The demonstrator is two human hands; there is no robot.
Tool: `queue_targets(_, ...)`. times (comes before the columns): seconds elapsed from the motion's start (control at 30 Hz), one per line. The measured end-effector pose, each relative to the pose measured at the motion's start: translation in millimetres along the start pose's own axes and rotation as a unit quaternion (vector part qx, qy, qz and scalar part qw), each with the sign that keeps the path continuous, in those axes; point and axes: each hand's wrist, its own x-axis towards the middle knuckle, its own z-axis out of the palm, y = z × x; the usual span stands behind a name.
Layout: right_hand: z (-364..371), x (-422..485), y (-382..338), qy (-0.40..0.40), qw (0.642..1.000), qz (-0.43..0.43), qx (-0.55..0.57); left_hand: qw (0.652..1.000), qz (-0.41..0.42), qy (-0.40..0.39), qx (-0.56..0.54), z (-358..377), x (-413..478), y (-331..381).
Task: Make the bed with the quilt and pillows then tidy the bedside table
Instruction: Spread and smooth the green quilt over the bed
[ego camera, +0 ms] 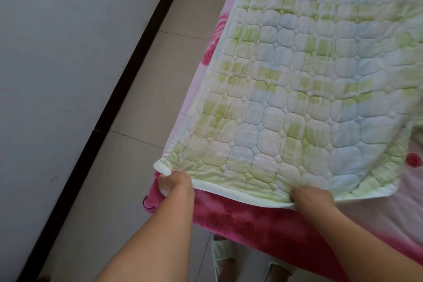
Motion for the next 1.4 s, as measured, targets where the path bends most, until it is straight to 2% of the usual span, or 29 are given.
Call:
queue_targets(0.03,3,1,-4,0.001,1.0,0.005,0.008,1.0,0.008,0.006,-0.021,0,-5,2)
queue_targets(0.13,5,1,-22,0.0,0.999,0.033,0.021,0.991,0.107,0.051,0.061,4,0,8)
queue_targets(0.23,4,2,-43,0.052,0.997,0.035,0.049,0.947,0.254,0.079,0.178,16,5,21)
queue_targets(0.33,0,5,-60,0.182,0.976,-0.062,0.098,0.885,0.408,0.036,0.219,33,15,45)
queue_targets(0.4,-1,9,-70,0.236,0.955,-0.146,0.102,0.862,0.446,-0.045,0.238,48,19,65)
queue_targets(0.47,0,14,-82,0.246,0.937,-0.219,0.113,0.84,0.46,-0.11,0.265,67,22,85)
queue_targets(0.53,0,16,-91,0.212,0.933,-0.256,0.141,0.83,0.464,-0.126,0.284,82,23,103)
queue_targets(0.67,-4,16,-97,0.175,0.937,-0.27,0.14,0.835,0.462,-0.096,0.282,102,28,131)
queue_targets(0.83,-20,28,-103,0.1,0.948,-0.269,0.135,0.83,0.482,-0.137,0.245,130,34,157)
queue_targets(0.97,-33,34,-109,0.032,0.956,-0.261,0.132,0.793,0.517,-0.074,0.313,136,30,158)
queue_targets(1.13,-28,32,-121,-0.014,0.944,-0.285,0.164,0.838,0.467,0.005,0.282,118,73,158)
queue_targets(1.27,-22,30,-128,-0.005,0.942,-0.293,0.163,0.849,0.433,-0.02,0.301,115,82,150)
queue_targets(1.33,-18,31,-127,0.001,0.941,-0.293,0.172,0.833,0.461,-0.022,0.304,112,71,135)
queue_targets(1.4,-15,25,-124,0.026,0.942,-0.284,0.18,0.773,0.552,-0.006,0.312,103,58,112)
